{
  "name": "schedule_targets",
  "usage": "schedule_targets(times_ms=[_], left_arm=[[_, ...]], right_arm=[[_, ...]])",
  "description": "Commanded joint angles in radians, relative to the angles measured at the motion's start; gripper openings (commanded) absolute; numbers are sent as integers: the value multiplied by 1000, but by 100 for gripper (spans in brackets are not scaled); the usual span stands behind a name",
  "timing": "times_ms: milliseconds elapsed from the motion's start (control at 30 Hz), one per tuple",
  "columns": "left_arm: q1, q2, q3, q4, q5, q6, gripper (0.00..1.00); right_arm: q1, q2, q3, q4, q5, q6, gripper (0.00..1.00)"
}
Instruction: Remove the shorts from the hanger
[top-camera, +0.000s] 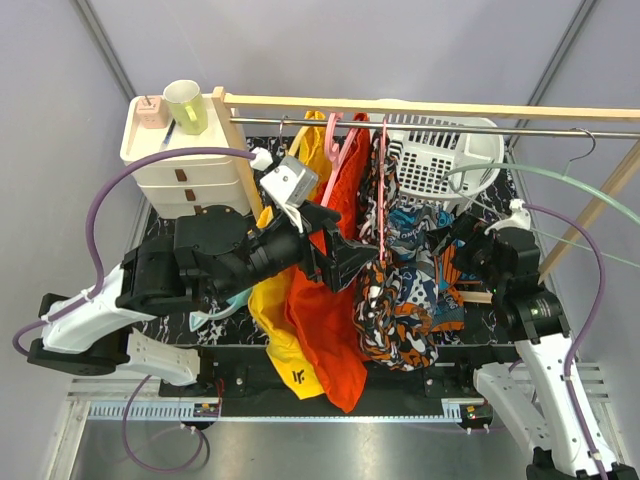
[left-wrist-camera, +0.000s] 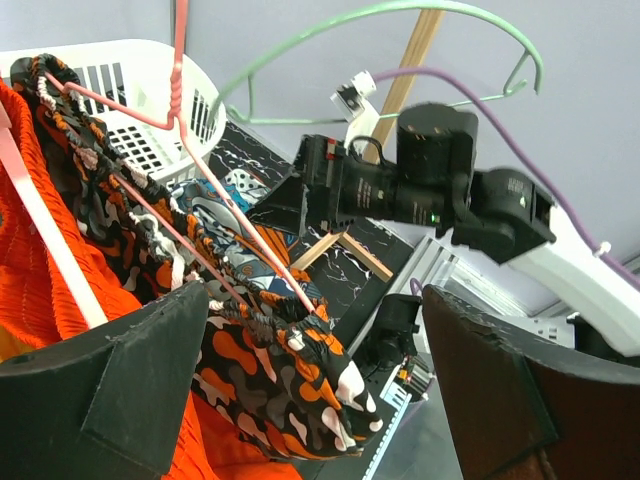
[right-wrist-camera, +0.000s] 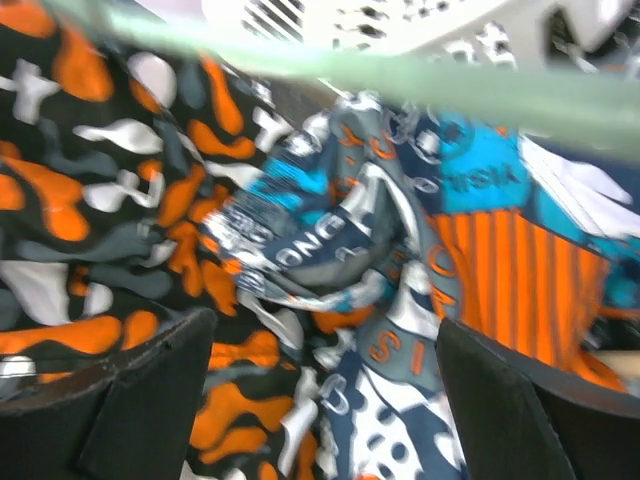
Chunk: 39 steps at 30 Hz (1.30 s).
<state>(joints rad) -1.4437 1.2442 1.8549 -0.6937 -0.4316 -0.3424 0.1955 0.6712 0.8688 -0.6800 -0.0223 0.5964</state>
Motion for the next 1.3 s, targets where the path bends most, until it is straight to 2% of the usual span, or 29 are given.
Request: schedule_targets(times_ms=[0,133,267,367,533,633,667,800,1100,1167,1267], left_arm=[[2,-23,1,28,-56,-9,91],[5,-78,-31,-10,-150,-26,92],[5,-115,-42,-41,-168,-38,93],[5,-137,-34,-43,-164,-53,93],[5,-137,-19,-38,-154,-63,93],[5,-121,-14,-27,-141,-50,93],[5,-109,-10,-23,-130,-40,93],[5,-74,32,-18,-105,-14,93],[6,-48,46,-7,-93,2,93],[5,-46,44,-4,-93,0,93],[6,-52,44,-4,-96,-4,93]], right_arm=[[4,24,-258,-282,-183,307,100],[4,37,-369,-170,-196,403,100],[2,100,-360,-156,-145,424,100],[5,87,-305,-164,-108,341,100],[5,-89,-174,-107,-123,91,100],[5,-143,-87,-43,-198,-41,100],[5,-150,-47,-2,-276,-78,100],[5,-144,51,28,-425,-211,100],[5,-159,173,-15,-485,-294,100],[5,-144,182,-45,-527,-281,100],[4,-104,173,-128,-480,-236,100]])
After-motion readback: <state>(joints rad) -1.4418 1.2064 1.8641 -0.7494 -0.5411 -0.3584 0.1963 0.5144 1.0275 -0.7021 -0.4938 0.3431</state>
